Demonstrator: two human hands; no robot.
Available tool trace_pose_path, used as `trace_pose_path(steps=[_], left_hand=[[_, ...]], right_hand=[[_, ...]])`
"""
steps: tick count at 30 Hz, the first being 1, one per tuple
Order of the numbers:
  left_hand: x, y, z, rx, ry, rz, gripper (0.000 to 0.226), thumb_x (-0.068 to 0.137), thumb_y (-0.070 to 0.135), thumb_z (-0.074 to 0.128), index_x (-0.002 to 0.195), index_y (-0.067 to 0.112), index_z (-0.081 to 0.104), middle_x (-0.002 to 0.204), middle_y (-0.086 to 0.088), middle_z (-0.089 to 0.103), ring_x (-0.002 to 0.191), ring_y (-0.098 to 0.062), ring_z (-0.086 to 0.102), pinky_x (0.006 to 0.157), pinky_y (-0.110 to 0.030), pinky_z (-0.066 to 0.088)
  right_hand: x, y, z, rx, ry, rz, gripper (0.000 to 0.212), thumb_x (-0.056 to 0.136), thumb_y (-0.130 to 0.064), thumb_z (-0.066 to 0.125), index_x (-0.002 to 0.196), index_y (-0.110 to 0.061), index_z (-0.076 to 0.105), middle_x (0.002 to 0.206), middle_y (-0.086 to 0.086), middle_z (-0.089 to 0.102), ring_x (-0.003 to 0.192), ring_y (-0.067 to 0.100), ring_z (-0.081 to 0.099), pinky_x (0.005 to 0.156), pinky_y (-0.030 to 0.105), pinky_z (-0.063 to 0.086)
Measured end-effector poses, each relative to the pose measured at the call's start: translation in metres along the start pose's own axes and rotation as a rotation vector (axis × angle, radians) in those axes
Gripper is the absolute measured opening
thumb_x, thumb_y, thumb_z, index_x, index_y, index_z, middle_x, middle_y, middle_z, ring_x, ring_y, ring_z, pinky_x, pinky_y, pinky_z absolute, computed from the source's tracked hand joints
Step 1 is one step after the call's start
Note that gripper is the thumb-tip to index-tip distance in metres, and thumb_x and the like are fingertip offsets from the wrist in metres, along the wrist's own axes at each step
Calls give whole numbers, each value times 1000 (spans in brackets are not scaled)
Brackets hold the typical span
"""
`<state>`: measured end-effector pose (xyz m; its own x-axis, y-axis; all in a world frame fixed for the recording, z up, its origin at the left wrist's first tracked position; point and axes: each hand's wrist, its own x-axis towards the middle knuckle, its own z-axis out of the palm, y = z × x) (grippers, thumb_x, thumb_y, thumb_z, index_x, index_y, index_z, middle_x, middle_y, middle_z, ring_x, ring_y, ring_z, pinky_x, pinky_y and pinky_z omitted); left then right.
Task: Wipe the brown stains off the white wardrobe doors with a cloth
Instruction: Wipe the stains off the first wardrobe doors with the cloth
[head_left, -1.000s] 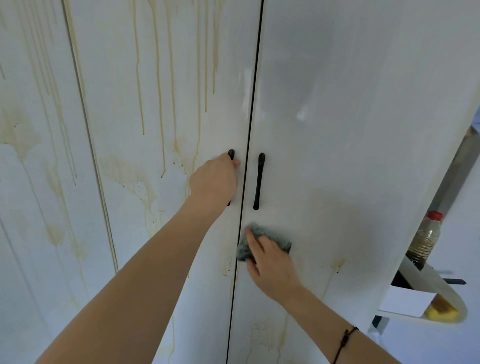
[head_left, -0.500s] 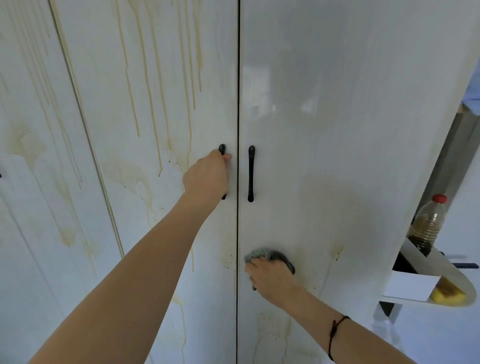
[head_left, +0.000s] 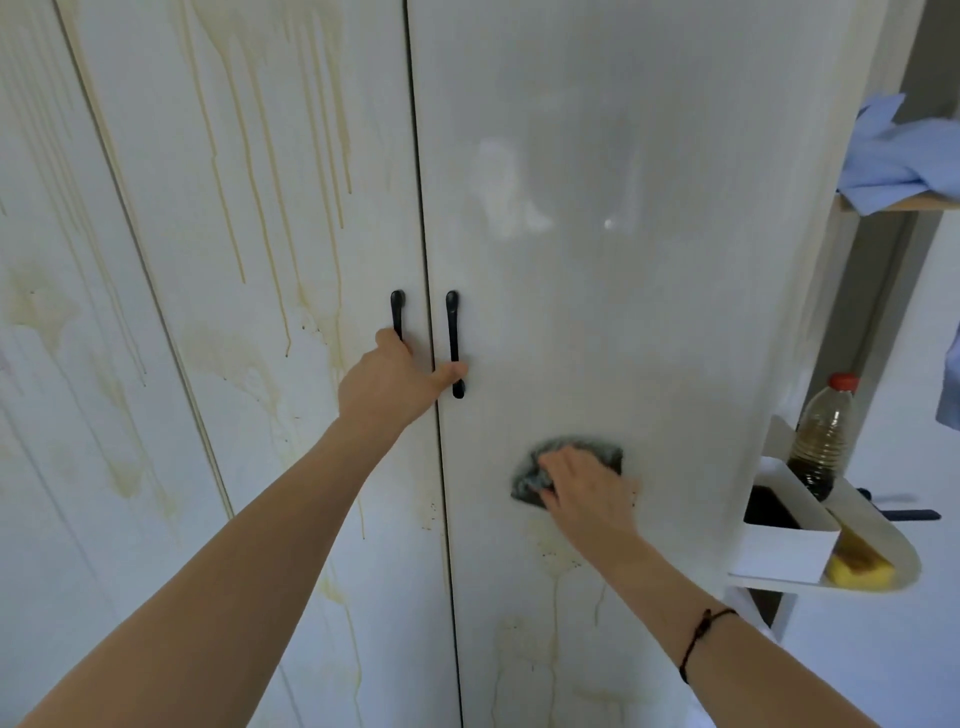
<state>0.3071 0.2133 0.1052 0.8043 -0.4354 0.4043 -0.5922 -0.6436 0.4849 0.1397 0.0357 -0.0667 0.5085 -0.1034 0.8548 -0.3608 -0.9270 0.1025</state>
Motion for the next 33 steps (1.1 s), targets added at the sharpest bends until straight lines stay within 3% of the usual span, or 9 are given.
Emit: trace_pose_path(steps=[3, 5, 9, 14, 17, 23, 29, 31, 33], left_hand=[[2, 3, 3, 68, 1, -32, 84, 69, 87, 57, 108, 14, 41, 80, -2, 64, 66, -23, 67, 52, -30, 42], [1, 2, 8, 108, 28, -39, 84, 71, 87, 54, 107, 12, 41, 78, -3, 64, 64, -23, 65, 52, -31, 42], [1, 0, 15, 134, 45, -43, 84, 73, 88, 49, 107, 11, 38, 75, -5, 65, 62, -25, 65, 53, -32, 45], [0, -2, 19, 116, 30, -54, 86, 76, 88, 47, 112, 10, 37, 81, -6, 65, 70, -28, 69, 65, -39, 54], [-6, -1, 22, 129, 63, -47, 88, 77, 89, 41, 113, 9, 37, 79, -5, 65, 68, -27, 69, 63, -38, 53], [-10, 4, 26, 87, 88, -70, 84, 77, 89, 41, 108, 11, 33, 75, -5, 64, 64, -28, 67, 59, -36, 51], [-9, 3, 39, -2, 173, -69, 74, 80, 79, 48, 104, 10, 36, 71, -6, 60, 57, -26, 60, 49, -30, 42], [-9, 4, 43, -52, 200, -75, 73, 78, 76, 52, 105, 10, 38, 72, -5, 59, 59, -25, 59, 49, -30, 42], [-10, 5, 44, -75, 220, -84, 71, 77, 74, 53, 105, 10, 39, 73, -4, 58, 60, -23, 57, 49, -28, 40]], right_hand=[[-59, -19, 29, 36, -277, -163, 38, 55, -12, 92, 84, -21, 70, 79, -5, 67, 67, 14, 62, 47, 25, 51], [-69, -21, 33, 48, -345, -164, 33, 57, -10, 90, 82, -22, 72, 78, -6, 67, 67, 12, 62, 47, 26, 50], [-8, -9, 7, 42, -59, -102, 7, 83, -15, 64, 87, -18, 69, 84, 1, 65, 73, 21, 62, 49, 32, 50], [84, 24, -36, 115, 438, 156, 10, 90, -11, 61, 96, -16, 68, 89, 1, 61, 82, 18, 55, 61, 25, 39], [52, 13, -16, 46, 374, 29, 11, 93, -9, 60, 94, -13, 71, 82, 4, 60, 72, 21, 55, 55, 30, 42], [-79, 25, 10, 14, -122, -297, 13, 90, -10, 64, 79, -14, 70, 75, 3, 61, 63, 21, 60, 44, 32, 48], [10, 93, -54, -24, 308, 28, 10, 91, -8, 58, 91, -14, 66, 82, 5, 55, 73, 21, 53, 53, 27, 35], [25, 104, -61, 35, 372, 142, 13, 85, -7, 60, 94, -15, 63, 85, 3, 55, 76, 18, 50, 55, 25, 30], [11, 94, -50, 37, 345, 91, 8, 85, -10, 61, 91, -14, 64, 83, 6, 57, 75, 22, 52, 57, 30, 36]])
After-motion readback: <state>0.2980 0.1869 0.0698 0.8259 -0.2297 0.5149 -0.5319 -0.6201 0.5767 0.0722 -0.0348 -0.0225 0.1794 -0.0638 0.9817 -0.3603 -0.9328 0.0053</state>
